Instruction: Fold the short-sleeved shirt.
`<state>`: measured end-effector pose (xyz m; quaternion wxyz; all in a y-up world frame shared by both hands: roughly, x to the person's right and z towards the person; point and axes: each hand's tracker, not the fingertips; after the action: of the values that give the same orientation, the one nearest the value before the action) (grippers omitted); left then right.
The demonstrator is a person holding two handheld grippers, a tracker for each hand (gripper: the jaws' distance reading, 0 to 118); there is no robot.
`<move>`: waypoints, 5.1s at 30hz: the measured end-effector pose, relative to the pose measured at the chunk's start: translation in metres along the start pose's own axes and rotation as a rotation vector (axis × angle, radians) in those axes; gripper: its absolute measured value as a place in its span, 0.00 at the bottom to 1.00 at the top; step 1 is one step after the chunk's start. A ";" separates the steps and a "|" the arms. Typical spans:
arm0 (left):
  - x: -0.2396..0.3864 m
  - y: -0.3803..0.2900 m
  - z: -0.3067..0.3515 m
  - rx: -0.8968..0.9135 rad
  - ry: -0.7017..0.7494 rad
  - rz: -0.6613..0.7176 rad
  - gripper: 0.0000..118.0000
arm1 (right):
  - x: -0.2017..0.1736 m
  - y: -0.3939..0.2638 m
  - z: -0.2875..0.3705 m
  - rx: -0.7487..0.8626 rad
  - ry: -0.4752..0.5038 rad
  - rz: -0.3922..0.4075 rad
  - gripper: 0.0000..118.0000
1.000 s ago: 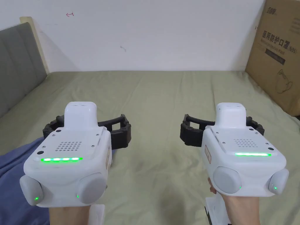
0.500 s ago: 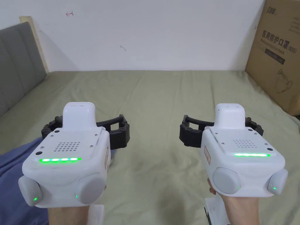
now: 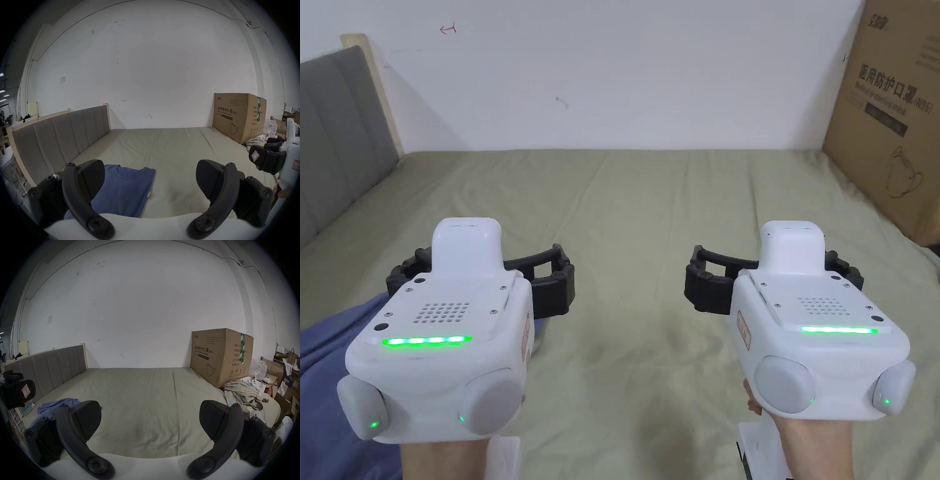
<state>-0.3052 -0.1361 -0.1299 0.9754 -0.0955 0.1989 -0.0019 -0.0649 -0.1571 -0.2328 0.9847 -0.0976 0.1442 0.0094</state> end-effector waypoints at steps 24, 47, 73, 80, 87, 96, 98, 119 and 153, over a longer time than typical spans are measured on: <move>0.000 0.001 -0.001 -0.004 -0.001 -0.003 0.96 | 0.000 -0.001 -0.002 -0.003 -0.007 0.017 1.00; 0.001 -0.002 0.005 0.026 0.003 -0.007 0.96 | 0.001 -0.002 -0.003 -0.011 -0.023 -0.002 1.00; 0.006 -0.004 0.005 0.016 0.013 -0.035 0.96 | 0.001 -0.004 0.001 -0.001 -0.003 0.015 1.00; 0.006 -0.003 0.004 0.009 0.011 -0.037 0.96 | 0.002 -0.003 0.001 0.004 -0.015 0.016 1.00; 0.006 -0.001 0.002 0.003 0.000 -0.029 0.90 | 0.002 -0.001 0.002 0.008 -0.013 0.018 1.00; 0.004 -0.002 0.001 0.004 0.025 -0.014 0.00 | 0.007 -0.001 0.008 0.050 -0.062 -0.006 0.10; 0.004 0.000 0.001 0.010 0.009 -0.029 0.00 | 0.006 -0.003 0.010 0.075 -0.110 -0.018 0.00; -0.116 0.001 0.040 -0.034 0.316 0.077 0.00 | -0.111 0.004 -0.029 -0.055 0.287 -0.005 0.00; -0.159 -0.166 -0.200 -0.910 0.055 0.132 0.95 | -0.176 -0.072 -0.105 -0.366 0.371 0.080 0.00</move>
<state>-0.5238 -0.3297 -0.2178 0.8267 -0.5009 0.2110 0.1452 -0.2594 -0.2463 -0.2676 0.9062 -0.2682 0.3219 0.0563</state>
